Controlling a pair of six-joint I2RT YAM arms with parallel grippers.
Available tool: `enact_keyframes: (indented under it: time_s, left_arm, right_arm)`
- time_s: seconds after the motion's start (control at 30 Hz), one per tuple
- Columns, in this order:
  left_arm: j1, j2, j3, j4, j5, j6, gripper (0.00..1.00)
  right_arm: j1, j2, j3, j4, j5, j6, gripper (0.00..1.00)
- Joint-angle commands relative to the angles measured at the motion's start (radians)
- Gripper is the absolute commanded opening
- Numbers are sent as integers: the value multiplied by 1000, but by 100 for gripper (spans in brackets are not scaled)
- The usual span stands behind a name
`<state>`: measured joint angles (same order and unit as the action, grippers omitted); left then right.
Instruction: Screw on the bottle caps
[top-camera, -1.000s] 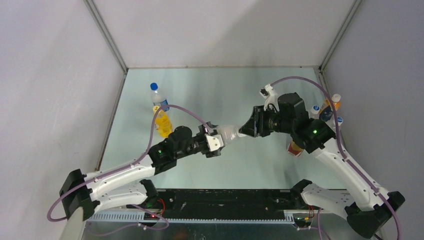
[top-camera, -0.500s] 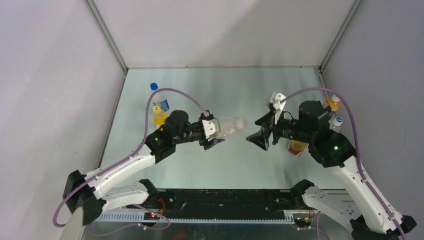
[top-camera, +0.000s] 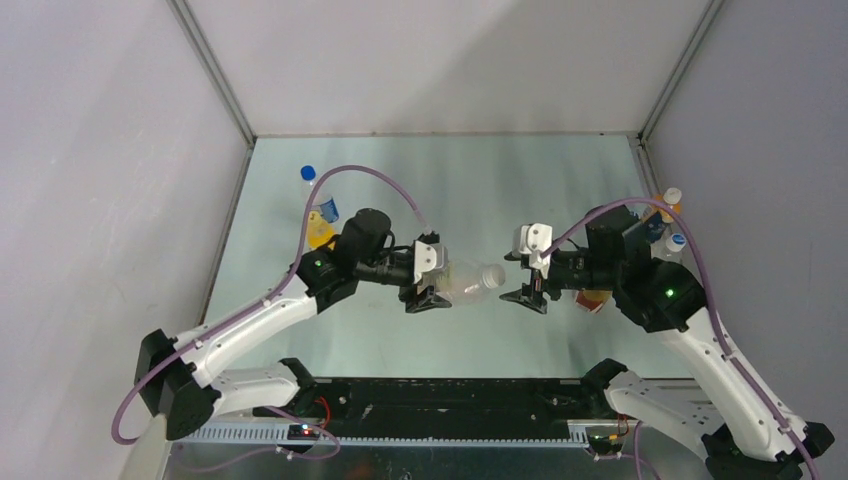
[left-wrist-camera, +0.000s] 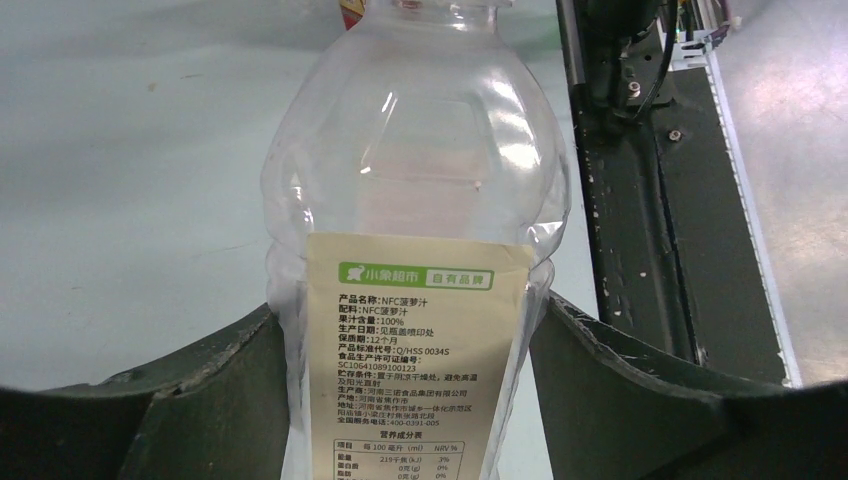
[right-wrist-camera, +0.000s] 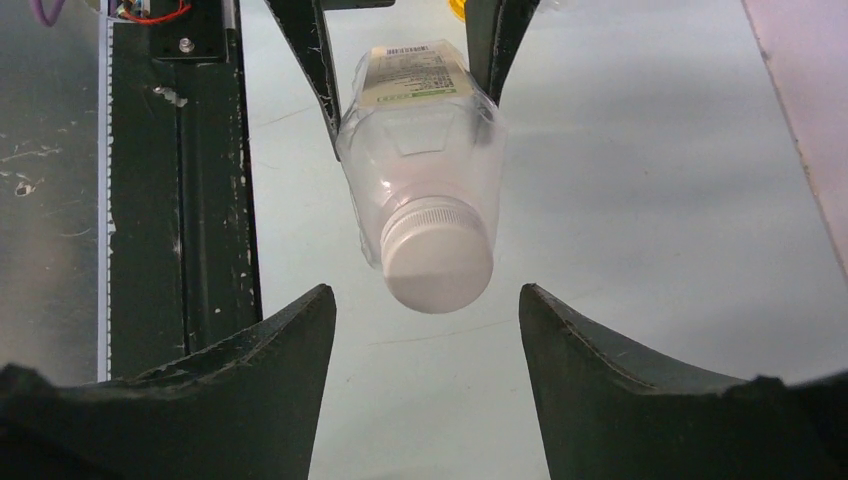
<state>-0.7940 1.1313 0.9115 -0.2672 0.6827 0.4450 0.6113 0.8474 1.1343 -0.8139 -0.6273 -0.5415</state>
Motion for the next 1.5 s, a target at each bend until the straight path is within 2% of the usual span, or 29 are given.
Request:
enact_keyframes:
  time_s: [0.0, 0.1, 0.3, 0.47, 0.53, 0.57, 0.63, 0.73, 0.77, 0.8, 0.83, 0.87, 0.9, 0.93, 1.0, 1.03, 1.07, 1.1, 1.13, 1.2, 1.27, 1.37, 1.47]
  left_arm:
    - [3, -1, 61, -18, 62, 17, 0]
    - [3, 0, 72, -23, 64, 18, 0]
    - [2, 9, 89, -41, 69, 21, 0]
    - [0, 14, 90, -40, 38, 32, 0]
    - [-4, 8, 87, -30, 5, 34, 0]
    - [-12, 0, 80, -7, -36, 33, 0]
    - [-37, -15, 59, 37, -150, 30, 0]
    - [-93, -36, 13, 139, -400, 52, 0]
    - [-118, -52, -19, 169, -442, 56, 0]
    - [-131, -61, -37, 235, -542, 58, 0]
    - [-159, -79, -77, 278, -594, 60, 0]
    - [-190, -86, -111, 345, -696, 73, 0]
    - [-204, -95, -125, 370, -742, 86, 0]
    - [-228, -97, -144, 402, -808, 111, 0]
    - [-238, -95, -154, 406, -821, 117, 0]
    - [-238, -93, -153, 396, -816, 117, 0]
    - [-236, -89, -148, 368, -802, 115, 0]
    - [-233, -89, -144, 348, -773, 108, 0]
    - [-218, -87, -135, 309, -754, 102, 0]
    - [-181, -92, -121, 237, -652, 79, 0]
    - [-136, -94, -98, 165, -532, 53, 0]
    - [-91, -81, -37, 28, -358, 51, 0]
    - [-79, -70, -6, -50, -295, 64, 0]
  right_arm:
    - [15, 21, 39, 29, -39, -41, 68]
    - [16, 42, 39, 43, -66, -36, 66]
    - [20, 68, 39, 51, -92, -10, 53]
    - [20, 86, 39, 59, -88, 72, 35]
    - [18, 92, 39, 64, -65, 137, 23]
    - [18, 97, 37, 71, -34, 209, 15]
    - [15, 102, 28, 99, 7, 335, 6]
    - [14, 101, 3, 167, 90, 543, 2]
    - [11, 95, -12, 181, 159, 679, 0]
    - [8, 92, -20, 197, 192, 745, 0]
    - [-5, 83, -40, 201, 244, 884, 0]
    - [-14, 80, -63, 213, 256, 950, 0]
    - [-28, 66, -76, 226, 262, 1049, 0]
    - [-35, 59, -104, 261, 260, 1082, 0]
    - [-38, 36, -133, 313, 247, 1112, 0]
    - [-39, 25, -136, 324, 228, 1077, 3]
    - [-45, 16, -137, 339, 215, 1011, 15]
    - [-49, 11, -137, 347, 174, 974, 23]
    - [-61, -2, -133, 348, 130, 891, 37]
    - [-82, -20, -126, 334, 65, 758, 54]
    - [-102, -26, -108, 279, 26, 633, 62]
    - [-114, -20, -80, 142, -10, 449, 65]
    - [-113, -40, -75, 94, -14, 297, 65]
